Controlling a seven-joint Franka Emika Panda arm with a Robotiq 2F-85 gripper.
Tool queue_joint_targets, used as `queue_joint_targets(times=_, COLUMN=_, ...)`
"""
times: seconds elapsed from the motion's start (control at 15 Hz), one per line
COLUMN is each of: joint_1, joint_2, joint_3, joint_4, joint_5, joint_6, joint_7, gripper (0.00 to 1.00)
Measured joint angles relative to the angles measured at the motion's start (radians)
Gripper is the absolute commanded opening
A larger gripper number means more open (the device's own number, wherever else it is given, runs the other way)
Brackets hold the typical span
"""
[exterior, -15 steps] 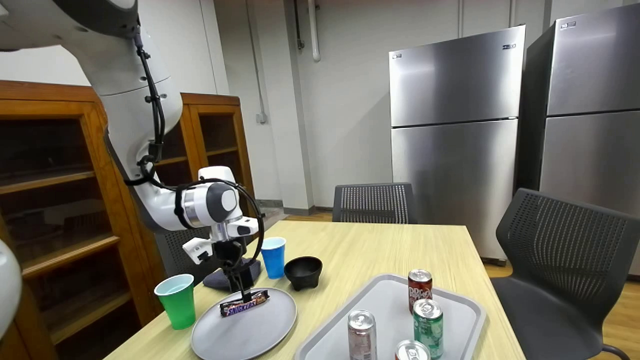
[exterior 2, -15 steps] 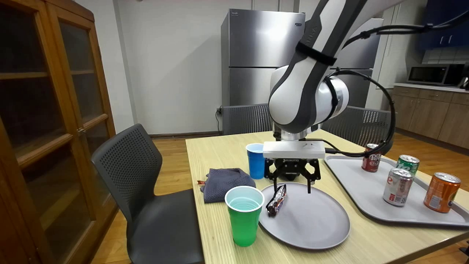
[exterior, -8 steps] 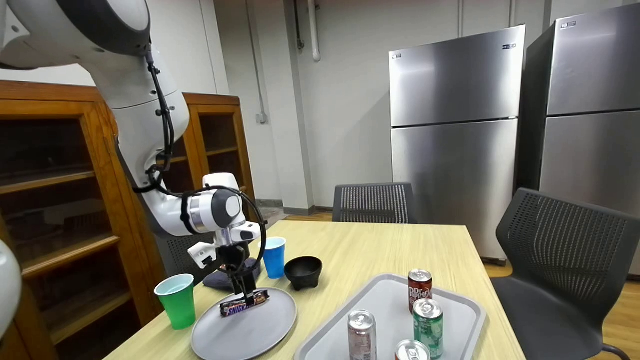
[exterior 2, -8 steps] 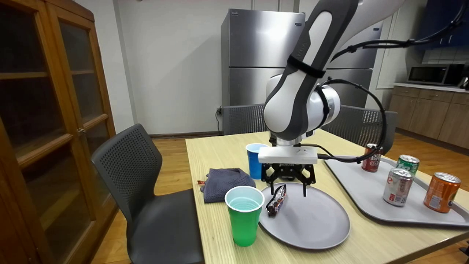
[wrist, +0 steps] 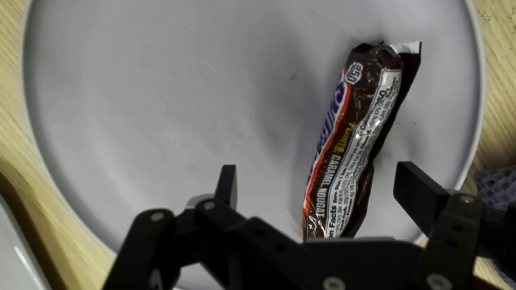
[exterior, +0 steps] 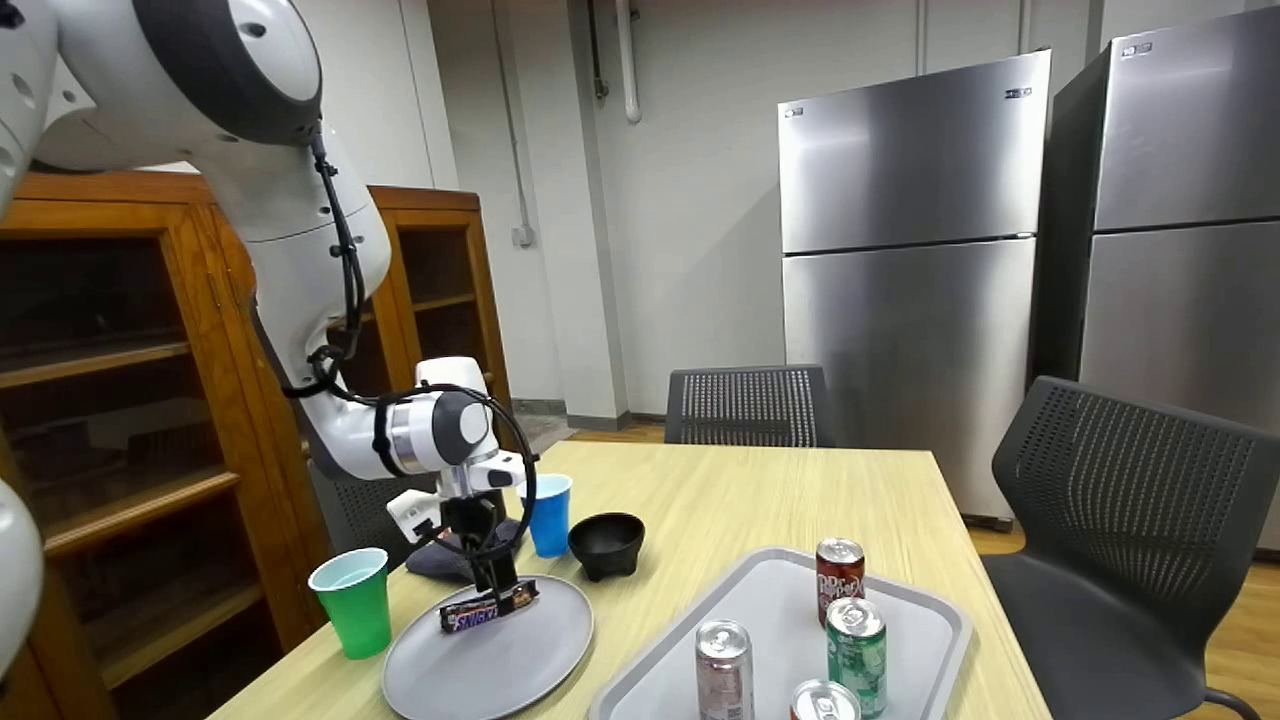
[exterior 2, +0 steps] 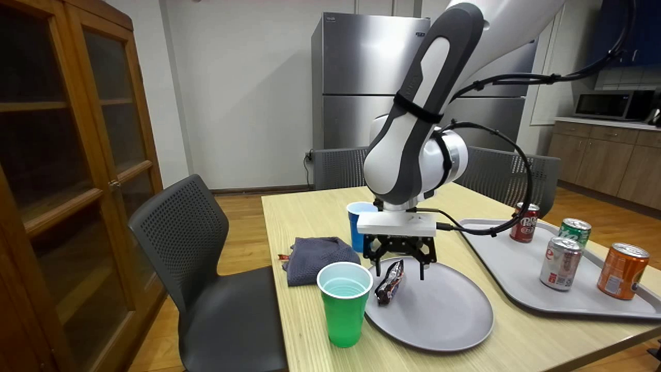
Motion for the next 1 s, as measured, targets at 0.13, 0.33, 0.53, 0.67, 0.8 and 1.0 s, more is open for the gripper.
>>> queue_joint_targets(times=0.13, joint_1=0.000, joint_2=0.015, joint_3=0.000, joint_4=0.014, joint_5=0.009, joint_6=0.000, joint_7=0.000, gripper=1.00)
queue_joint_targets(times=0.33, joint_1=0.000, joint_2=0.032, joint_3=0.000, joint_4=0.032, joint_5=0.021, joint_6=0.000, joint_7=0.000, gripper=1.00)
queue_joint_targets(times=0.53, joint_1=0.000, joint_2=0.045, joint_3=0.000, joint_4=0.047, joint_5=0.022, joint_6=0.000, joint_7=0.000, gripper=0.70)
queue_joint_targets(times=0.67, joint_1=0.001, joint_2=0.055, joint_3=0.000, joint_4=0.055, joint_5=0.022, joint_6=0.000, joint_7=0.000, gripper=0.62)
queue_joint_targets(times=0.8, joint_1=0.002, joint_2=0.062, joint_3=0.000, joint_4=0.060, joint_5=0.022, joint_6=0.000, joint_7=0.000, gripper=0.47)
queue_joint_targets(times=1.0, joint_1=0.007, joint_2=0.064, joint_3=0.000, joint_4=0.068, joint_5=0.023, joint_6=0.000, joint_7=0.000, gripper=0.23)
